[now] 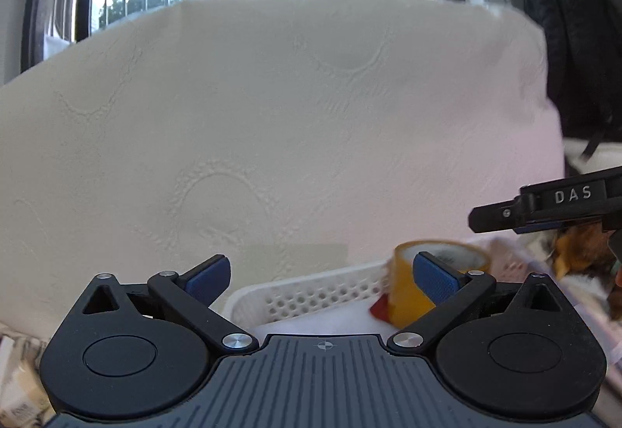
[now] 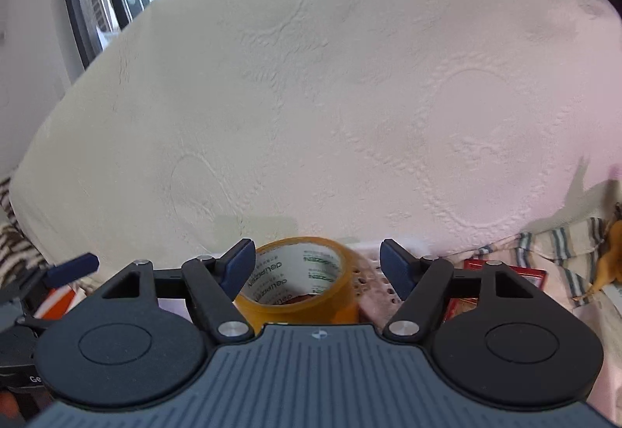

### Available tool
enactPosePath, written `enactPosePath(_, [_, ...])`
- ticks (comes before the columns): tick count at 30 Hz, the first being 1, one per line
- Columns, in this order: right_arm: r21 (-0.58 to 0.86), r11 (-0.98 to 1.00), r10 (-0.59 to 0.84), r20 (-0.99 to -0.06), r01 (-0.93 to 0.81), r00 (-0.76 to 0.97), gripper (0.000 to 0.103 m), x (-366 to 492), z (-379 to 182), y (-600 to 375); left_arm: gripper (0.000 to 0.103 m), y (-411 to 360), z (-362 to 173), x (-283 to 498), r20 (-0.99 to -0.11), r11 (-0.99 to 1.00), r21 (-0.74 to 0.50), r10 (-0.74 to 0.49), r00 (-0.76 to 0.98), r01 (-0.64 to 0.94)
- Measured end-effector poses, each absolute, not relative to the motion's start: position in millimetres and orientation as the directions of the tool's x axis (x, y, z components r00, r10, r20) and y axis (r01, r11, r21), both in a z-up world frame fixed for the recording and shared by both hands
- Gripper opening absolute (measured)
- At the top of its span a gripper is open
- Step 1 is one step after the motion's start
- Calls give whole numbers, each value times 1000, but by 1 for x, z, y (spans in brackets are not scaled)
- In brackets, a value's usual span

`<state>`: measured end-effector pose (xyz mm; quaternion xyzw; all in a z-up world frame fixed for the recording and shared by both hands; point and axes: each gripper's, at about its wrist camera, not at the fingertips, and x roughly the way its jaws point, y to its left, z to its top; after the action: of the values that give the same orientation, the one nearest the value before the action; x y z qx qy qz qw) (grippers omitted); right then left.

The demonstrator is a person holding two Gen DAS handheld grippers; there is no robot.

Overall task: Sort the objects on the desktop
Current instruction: 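Move the left tool to the white gold-capped tube and grasp it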

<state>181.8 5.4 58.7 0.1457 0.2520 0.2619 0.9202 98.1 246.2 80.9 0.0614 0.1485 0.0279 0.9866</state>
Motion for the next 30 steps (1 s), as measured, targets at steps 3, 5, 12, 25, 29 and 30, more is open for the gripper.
enactPosePath(3, [406,830,538,-399,-383,742,78,174,60,-30,103,229,81,80,-255,994,111,34,966,-6])
enactPosePath(5, [411,840,519,-418,-354,746,78,164,57,-58,103,214,77,67,-242,995,101,6,970,19])
enactPosePath(12, [421,866,483,-565,-269,669,76,151,4,-130,103,151,50,16,-252,987,88,-106,962,132])
enactPosePath(25, [637,746,647,-625,-194,436,61,166,-83,-143,103,38,-50,22,-453,968,117,-146,879,221])
enactPosePath(29, [661,725,673,-619,-195,403,61,180,-87,-133,103,27,-65,43,-498,967,94,-159,852,235])
enactPosePath(30, [670,716,683,-615,-194,394,61,185,-89,-130,103,25,-69,48,-505,969,110,-139,852,223])
